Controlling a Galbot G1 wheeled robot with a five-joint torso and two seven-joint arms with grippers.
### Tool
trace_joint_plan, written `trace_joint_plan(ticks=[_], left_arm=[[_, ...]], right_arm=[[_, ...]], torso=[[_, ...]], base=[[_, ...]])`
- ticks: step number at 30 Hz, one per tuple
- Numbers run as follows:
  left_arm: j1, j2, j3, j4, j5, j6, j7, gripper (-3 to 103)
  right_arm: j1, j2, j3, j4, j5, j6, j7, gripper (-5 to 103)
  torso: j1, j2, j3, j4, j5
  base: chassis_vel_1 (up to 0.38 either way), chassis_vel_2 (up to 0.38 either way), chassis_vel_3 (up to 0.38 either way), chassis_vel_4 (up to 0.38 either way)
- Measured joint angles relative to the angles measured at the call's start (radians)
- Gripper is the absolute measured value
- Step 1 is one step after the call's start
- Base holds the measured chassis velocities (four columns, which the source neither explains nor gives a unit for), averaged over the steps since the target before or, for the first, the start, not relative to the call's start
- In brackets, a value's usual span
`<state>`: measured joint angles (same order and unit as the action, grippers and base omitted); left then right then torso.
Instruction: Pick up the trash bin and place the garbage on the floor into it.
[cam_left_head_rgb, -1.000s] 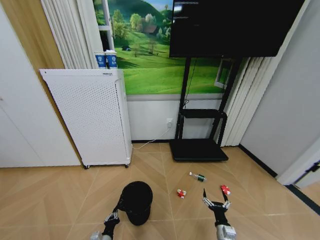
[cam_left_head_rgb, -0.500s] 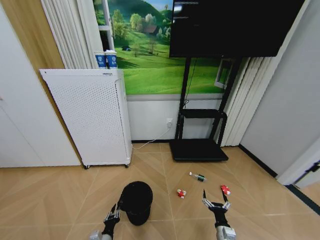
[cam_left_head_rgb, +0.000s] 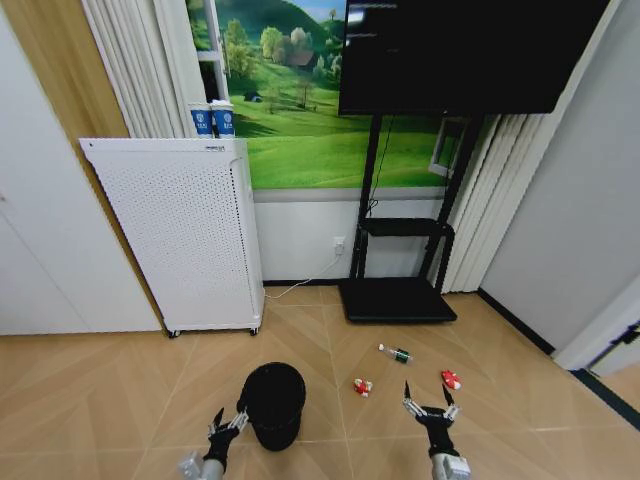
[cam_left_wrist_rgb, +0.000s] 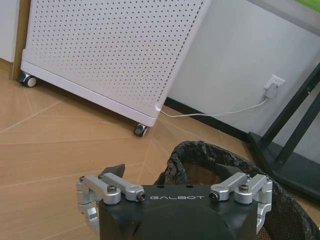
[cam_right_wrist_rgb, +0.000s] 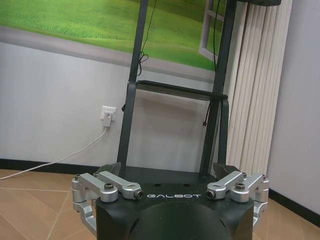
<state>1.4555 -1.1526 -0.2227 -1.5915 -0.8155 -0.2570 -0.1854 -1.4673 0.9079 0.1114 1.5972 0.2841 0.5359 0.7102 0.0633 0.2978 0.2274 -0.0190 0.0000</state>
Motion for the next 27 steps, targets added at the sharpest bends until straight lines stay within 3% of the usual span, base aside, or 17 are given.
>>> trace_joint_plan(ticks=[12,27], left_arm=[[-0.053,-0.001,0.03,0.037,-0.101,0.011,0.001,100],[-0.123,0.009,0.059,0.086,-0.146,0.012,0.005,100]], right_arm=[[-0.002,-0.002,0.0,-0.007,0.0,-0.004,0.006,100],[0.002,0.012,-0.011,-0.015,-0.002,-0.01,0.013,100]], torso=[[0.0,0.0,0.0,0.0001,0.0],[0.0,0.0,0.0,0.0,0.0]], base=[[0.0,0.0,0.0,0.0],[0.0,0.0,0.0,0.0]])
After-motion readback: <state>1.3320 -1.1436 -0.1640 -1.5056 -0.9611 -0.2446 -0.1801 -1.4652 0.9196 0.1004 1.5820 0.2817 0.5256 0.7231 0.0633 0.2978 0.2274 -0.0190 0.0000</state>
